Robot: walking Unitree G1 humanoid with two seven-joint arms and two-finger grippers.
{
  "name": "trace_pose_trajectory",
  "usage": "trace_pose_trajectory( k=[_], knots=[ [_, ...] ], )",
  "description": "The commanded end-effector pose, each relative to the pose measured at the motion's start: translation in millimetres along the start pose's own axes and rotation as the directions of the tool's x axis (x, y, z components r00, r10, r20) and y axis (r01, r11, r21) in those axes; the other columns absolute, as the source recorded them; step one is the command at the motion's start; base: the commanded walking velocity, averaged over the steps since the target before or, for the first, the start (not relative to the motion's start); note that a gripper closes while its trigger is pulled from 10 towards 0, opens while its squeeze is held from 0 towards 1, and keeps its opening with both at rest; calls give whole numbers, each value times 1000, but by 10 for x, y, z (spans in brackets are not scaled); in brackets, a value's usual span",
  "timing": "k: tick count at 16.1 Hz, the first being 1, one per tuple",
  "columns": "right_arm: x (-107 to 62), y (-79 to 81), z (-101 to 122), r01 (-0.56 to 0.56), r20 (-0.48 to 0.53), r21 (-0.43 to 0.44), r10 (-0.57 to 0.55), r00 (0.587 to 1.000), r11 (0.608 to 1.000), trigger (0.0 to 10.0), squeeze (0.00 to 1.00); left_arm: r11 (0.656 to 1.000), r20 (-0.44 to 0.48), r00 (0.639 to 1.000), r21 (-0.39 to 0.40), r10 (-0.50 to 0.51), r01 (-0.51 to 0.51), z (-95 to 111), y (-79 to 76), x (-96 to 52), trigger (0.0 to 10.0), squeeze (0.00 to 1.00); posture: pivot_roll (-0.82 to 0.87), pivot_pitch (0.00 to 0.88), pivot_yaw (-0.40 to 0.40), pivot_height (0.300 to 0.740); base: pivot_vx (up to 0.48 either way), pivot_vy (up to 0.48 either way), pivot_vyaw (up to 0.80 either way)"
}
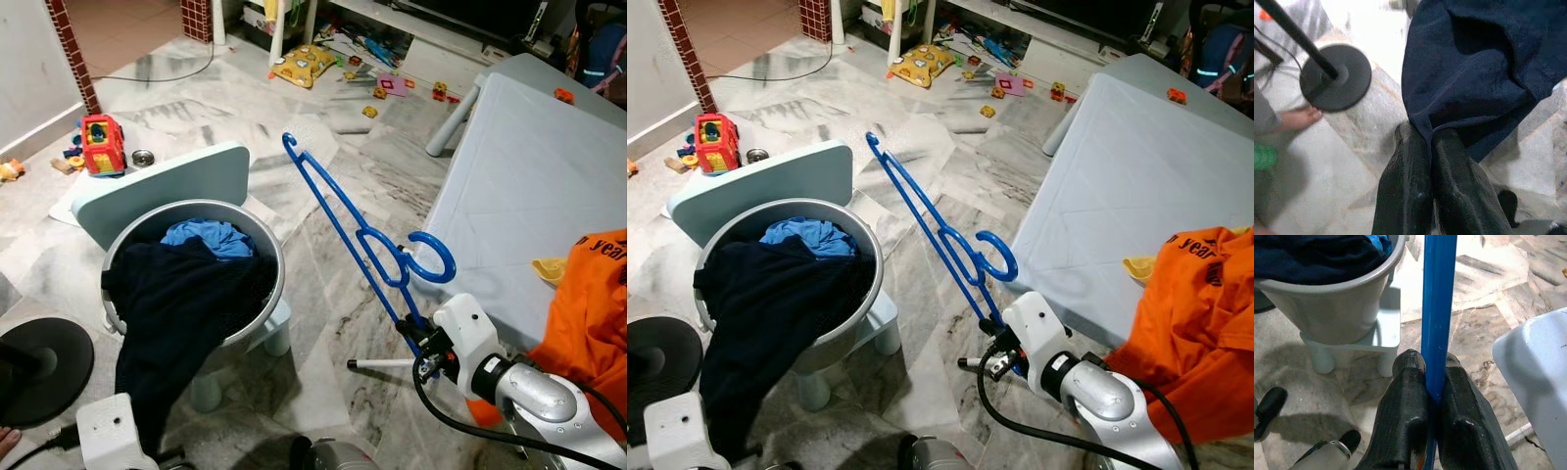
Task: Hang hanger
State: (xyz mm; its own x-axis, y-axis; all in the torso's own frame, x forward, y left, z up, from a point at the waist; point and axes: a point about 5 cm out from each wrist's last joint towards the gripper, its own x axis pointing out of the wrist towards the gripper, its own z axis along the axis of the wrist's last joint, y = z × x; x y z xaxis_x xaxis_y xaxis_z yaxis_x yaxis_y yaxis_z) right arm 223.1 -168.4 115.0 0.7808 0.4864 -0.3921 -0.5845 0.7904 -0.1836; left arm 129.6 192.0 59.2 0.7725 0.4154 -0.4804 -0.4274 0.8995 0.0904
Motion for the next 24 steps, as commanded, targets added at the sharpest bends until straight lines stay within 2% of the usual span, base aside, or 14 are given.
trace_pose_trajectory(
  k=[1,3,4,5,7,9,10,13,14,17,19,20,22,24],
  knots=[
    [-2,-23,-39,7,-12,0,-7,1000,1000,10000,0,1000,91,996,-4,-6,7,151,-11,20,0,0,-243,149,-177,740,0,0,0],
    [14,-17,-36,4,-10,1,-4,1000,1000,10000,0,1000,223,975,21,-22,18,402,-32,107,0,0,-240,146,-178,740,0,0,0],
    [46,-23,-20,3,-3,-1,-3,1000,1000,10000,0,998,372,927,64,-49,27,741,-74,232,0,0,-238,136,-177,740,0,0,0],
    [58,-30,-14,4,0,-2,-4,1000,1000,10000,0,997,425,903,73,-55,26,879,-89,281,0,0,-237,132,-176,740,0,0,0],
    [93,-47,-9,12,7,-3,-12,1000,1000,10000,0,989,583,799,115,-143,93,1313,-267,321,0,0,-237,121,-172,740,0,0,0],
    [112,-44,1,14,14,-2,-14,1000,1000,10000,0,981,670,716,135,-196,142,1594,-401,309,0,0,-238,112,-166,740,0,0,0],
    [142,-41,4,17,19,-1,-17,1000,1000,10000,0,977,760,615,142,-211,160,1975,-454,274,0,0,-230,105,-161,740,0,0,0],
    [202,-13,5,16,33,7,-16,999,1000,10000,0,962,856,447,192,-261,194,2478,-557,189,0,0,-216,97,-153,740,0,0,0],
    [212,-6,6,15,35,9,-15,999,1000,10000,0,960,863,428,197,-267,201,2533,-574,176,0,0,-212,96,-151,740,0,0,0],
    [261,30,6,15,45,15,-15,999,1000,10000,0,939,921,244,246,-304,243,2909,-801,-67,0,0,-208,88,-140,740,0,0,0],
    [261,13,-1,24,48,18,-24,999,1000,10000,0,928,933,175,264,-315,263,2997,-891,-222,0,0,-208,88,-139,740,0,0,0],
    [255,5,-10,26,47,19,-27,999,999,10000,0,929,931,182,265,-317,260,2965,-890,-232,0,0,-205,91,-138,740,0,0,0],
    [253,24,-44,24,40,21,-24,999,1000,10000,0,955,868,417,187,-271,230,2471,-714,112,0,0,-196,95,-142,740,0,0,0],
    [264,41,-41,17,41,21,-18,999,1000,10000,0,985,814,558,102,-163,140,2174,-480,281,0,0,-194,94,-149,740,0,0,0]
  ],
)
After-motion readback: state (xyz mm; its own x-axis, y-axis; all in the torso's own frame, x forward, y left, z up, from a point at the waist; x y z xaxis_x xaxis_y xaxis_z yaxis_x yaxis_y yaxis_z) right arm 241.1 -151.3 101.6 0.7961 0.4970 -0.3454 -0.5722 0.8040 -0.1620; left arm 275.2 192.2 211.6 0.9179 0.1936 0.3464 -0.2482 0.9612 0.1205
